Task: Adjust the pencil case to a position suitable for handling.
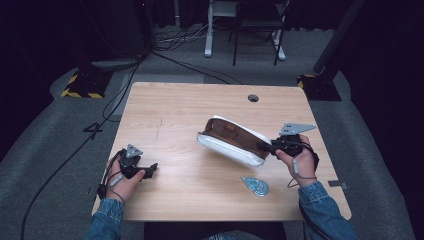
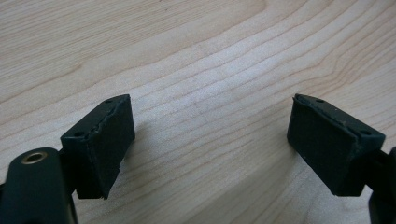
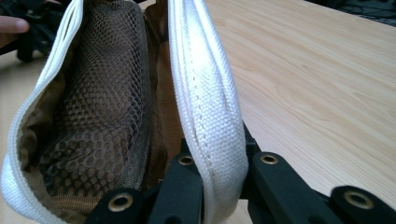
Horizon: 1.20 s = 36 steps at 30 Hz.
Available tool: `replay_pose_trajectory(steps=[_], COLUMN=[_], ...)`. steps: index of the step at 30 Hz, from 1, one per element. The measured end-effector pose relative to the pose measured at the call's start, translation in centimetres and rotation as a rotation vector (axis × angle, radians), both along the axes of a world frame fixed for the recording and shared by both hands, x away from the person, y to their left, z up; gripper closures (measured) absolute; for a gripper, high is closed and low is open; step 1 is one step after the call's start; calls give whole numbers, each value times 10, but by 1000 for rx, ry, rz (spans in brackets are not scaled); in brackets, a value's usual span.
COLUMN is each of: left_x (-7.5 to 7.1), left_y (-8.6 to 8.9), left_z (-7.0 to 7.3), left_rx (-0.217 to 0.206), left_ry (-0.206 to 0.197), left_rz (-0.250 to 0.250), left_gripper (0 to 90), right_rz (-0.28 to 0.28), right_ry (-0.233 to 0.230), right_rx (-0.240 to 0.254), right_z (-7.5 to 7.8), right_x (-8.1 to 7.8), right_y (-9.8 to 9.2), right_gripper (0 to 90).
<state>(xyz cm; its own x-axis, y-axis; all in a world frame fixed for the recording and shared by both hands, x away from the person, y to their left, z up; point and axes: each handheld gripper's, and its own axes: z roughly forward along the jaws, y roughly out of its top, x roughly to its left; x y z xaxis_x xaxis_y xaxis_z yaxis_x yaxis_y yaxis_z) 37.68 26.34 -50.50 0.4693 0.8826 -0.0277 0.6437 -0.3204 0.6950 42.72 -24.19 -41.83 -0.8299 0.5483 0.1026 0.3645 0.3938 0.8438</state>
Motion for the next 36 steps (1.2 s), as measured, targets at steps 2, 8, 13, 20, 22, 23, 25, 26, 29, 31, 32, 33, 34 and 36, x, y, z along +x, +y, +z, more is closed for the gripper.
replay_pose_trajectory(steps=[2,8,13,20,22,23,25,26,29,31,32,33,34,36], left_x=[0,1,1,4,5,5,6,6,7,8,8,8,9,9], left_y=[0,1,2,11,15,16,17,17,17,17,17,17,17,16], left_z=[0,0,0,0,0,0,0,0,0,0,0,0,0,0], left_rx=[0,-1,0,-2,1,-3,-2,1,3,-2,0,0,-2,-2], left_ry=[0,2,3,1,0,1,1,1,0,1,4,4,2,1], left_rz=[0,-5,4,32,46,50,51,55,56,57,56,57,59,57], left_gripper=[152,152,153,153,152,152,153,153,152,152,152,152,151,151], right_rz=[12,86,154,213,233,243,253,265,294,304,306,312,315,327], right_ry=[0,13,25,40,46,48,50,51,65,69,71,78,77,81], right_rx=[-1,7,13,12,5,5,2,0,-3,-4,-4,-5,-4,-6], right_z=[0,0,-3,-11,-16,-19,-21,-22,-29,-33,-34,-37,-38,-41], right_x=[-1,-9,-20,-31,-35,-36,-38,-39,-43,-45,-45,-46,-46,-47], right_y=[4,26,46,64,69,71,73,75,79,81,82,83,83,85], right_gripper=[859,859,859,858,858,858,858,858,858,858,858,858,858,857])
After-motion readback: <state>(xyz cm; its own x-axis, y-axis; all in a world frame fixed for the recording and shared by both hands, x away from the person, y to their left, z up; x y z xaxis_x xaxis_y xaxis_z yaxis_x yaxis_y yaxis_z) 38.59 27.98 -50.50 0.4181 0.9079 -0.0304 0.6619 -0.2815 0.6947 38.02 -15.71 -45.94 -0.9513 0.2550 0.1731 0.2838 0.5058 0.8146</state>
